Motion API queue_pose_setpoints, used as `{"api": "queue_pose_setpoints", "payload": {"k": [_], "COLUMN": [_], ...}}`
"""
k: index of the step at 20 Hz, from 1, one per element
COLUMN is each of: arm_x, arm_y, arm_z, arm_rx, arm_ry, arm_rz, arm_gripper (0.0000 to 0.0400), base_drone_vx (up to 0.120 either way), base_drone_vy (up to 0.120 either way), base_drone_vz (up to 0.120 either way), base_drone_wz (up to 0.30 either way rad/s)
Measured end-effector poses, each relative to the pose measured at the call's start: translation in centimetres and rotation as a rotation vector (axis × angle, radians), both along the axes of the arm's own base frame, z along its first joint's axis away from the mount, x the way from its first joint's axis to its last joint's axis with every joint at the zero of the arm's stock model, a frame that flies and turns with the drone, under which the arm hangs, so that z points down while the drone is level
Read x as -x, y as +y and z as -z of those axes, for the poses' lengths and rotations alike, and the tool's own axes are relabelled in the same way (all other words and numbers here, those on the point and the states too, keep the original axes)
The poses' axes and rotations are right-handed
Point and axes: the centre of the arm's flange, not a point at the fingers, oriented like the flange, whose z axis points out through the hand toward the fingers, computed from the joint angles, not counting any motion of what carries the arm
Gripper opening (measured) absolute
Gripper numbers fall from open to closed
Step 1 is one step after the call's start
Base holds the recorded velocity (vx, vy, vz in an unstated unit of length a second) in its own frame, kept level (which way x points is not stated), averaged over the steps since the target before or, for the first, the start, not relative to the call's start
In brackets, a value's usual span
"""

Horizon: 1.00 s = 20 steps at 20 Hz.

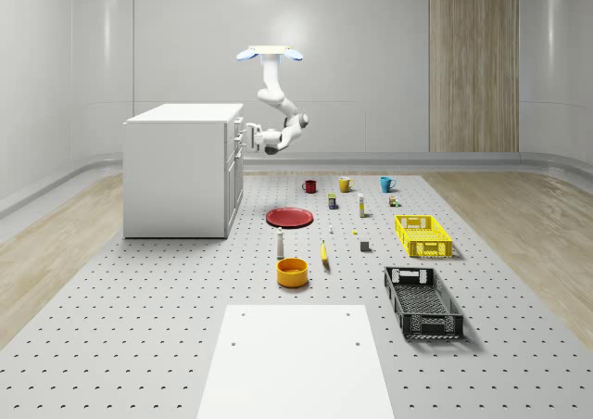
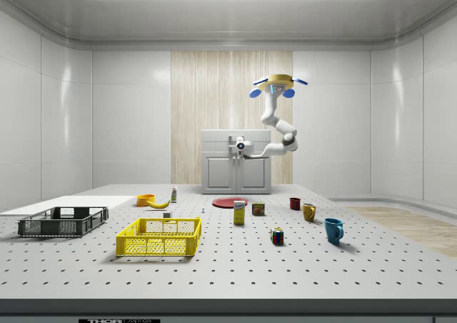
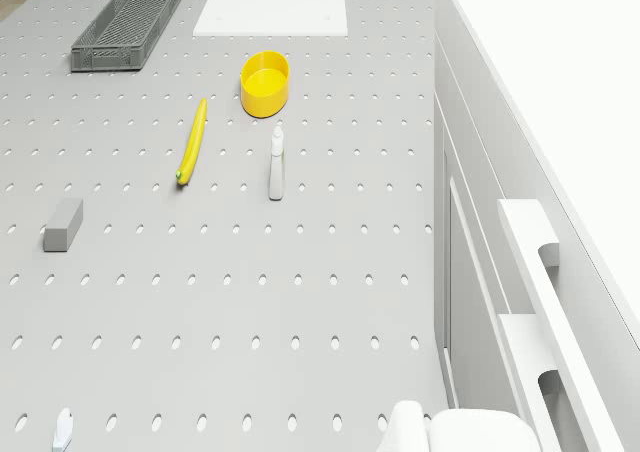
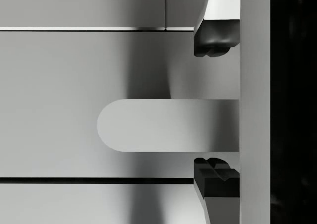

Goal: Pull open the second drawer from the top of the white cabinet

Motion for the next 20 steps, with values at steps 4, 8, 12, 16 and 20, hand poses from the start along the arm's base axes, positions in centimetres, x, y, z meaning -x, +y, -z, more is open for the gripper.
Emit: {"api": "queue_pose_setpoints", "payload": {"k": [4, 8, 12, 16, 20], "arm_x": [0.0, 0.0, 0.0, 0.0, 0.0], "arm_y": [0.4, 0.8, 1.2, 1.4, 1.4], "arm_z": [0.2, 0.3, 0.3, 0.6, 0.8], "arm_rx": [0.0, 0.0, 0.0, 0.0, 0.0], "arm_ry": [0.0, 0.0, 0.0, 0.0, 0.0], "arm_rz": [0.0, 0.0, 0.0, 0.0, 0.0], "arm_gripper": [0.03, 0.03, 0.03, 0.03, 0.0256], "base_drone_vx": [0.0, 0.0, 0.0, 0.0, 0.0], "base_drone_vy": [0.0, 0.0, 0.0, 0.0, 0.0], "base_drone_vz": [0.0, 0.0, 0.0, 0.0, 0.0], "base_drone_wz": [0.0, 0.0, 0.0, 0.0, 0.0]}}
